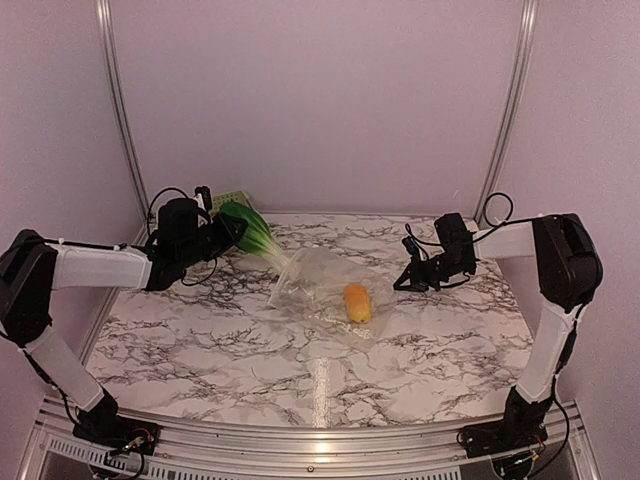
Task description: Open the zip-top bag and remove the fake food
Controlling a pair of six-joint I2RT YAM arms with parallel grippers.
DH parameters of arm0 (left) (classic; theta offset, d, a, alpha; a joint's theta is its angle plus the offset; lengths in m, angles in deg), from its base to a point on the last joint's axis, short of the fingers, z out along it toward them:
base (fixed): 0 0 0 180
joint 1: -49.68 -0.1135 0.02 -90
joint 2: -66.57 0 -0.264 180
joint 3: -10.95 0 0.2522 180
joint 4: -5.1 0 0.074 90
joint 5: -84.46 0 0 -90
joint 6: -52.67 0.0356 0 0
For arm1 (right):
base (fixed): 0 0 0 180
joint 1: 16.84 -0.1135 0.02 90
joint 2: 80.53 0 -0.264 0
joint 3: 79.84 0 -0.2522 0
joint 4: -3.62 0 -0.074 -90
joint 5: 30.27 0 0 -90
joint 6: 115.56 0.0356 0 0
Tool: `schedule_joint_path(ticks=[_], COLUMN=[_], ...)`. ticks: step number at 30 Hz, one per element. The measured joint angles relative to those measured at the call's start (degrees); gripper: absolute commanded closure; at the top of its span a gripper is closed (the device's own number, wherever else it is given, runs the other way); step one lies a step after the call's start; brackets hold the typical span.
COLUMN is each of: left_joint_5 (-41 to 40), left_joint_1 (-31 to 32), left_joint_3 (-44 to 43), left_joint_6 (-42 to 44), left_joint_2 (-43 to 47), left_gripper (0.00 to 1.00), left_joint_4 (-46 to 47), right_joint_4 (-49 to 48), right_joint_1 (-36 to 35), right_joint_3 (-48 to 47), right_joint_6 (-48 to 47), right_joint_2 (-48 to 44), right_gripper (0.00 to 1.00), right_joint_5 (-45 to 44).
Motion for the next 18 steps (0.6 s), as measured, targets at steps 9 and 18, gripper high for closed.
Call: schedule_joint_path(ticks=[9, 18], left_joint_5=[-1.73, -11.63], left_joint_1=[-11.26, -16.96], left_joint_3=[-6.05, -7.19], left_joint_6=[-0.68, -8.74], left_joint_2=[5.03, 0.59], left_gripper=[0.86, 0.85], left_joint_4=[-2.05, -0.20], right_joint_4=[0.61, 0.57], right_joint_1=[0.22, 0.33], right_joint_3=[0.00, 0.00], right_joint_6=[-0.46, -0.66], right_joint_2=[0.00, 0.00], right_gripper=[1.00, 1.00], right_joint_5=[0.02, 0.83])
